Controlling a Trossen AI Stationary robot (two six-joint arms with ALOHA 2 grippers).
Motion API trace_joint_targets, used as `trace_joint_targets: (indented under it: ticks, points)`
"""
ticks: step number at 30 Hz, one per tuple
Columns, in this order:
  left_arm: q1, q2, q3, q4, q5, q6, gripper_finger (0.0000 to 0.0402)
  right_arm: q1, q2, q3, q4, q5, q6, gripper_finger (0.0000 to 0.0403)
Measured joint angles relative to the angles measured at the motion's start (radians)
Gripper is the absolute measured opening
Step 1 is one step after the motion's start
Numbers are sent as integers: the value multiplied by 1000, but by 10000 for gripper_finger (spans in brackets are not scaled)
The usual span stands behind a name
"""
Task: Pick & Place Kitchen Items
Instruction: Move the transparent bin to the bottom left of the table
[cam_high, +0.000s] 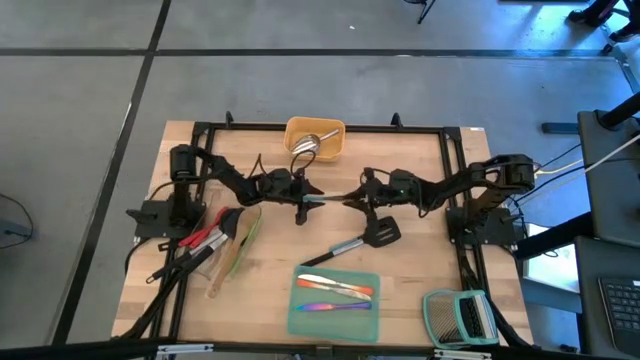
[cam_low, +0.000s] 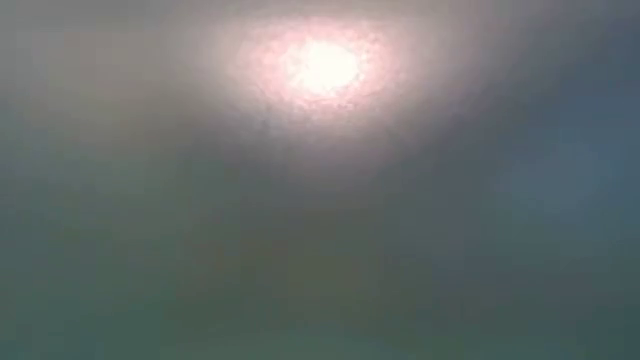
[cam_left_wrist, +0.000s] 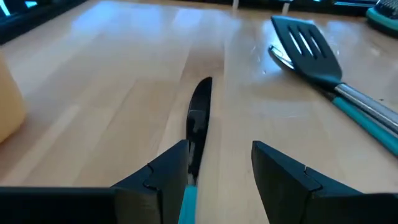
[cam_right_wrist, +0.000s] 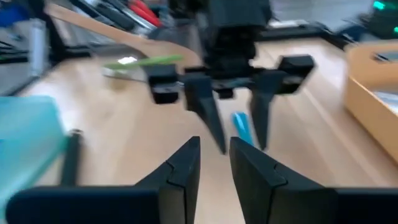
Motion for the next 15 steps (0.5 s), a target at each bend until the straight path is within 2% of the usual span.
trace_joint_targets:
  ticks: [7, 15]
  points:
    - [25, 34, 42, -50, 4, 4, 171, 0, 0, 0, -58, 150, -7, 89]
    - [57, 35, 46, -159, 13, 32, 171, 0, 0, 0, -113, 157, -106, 89]
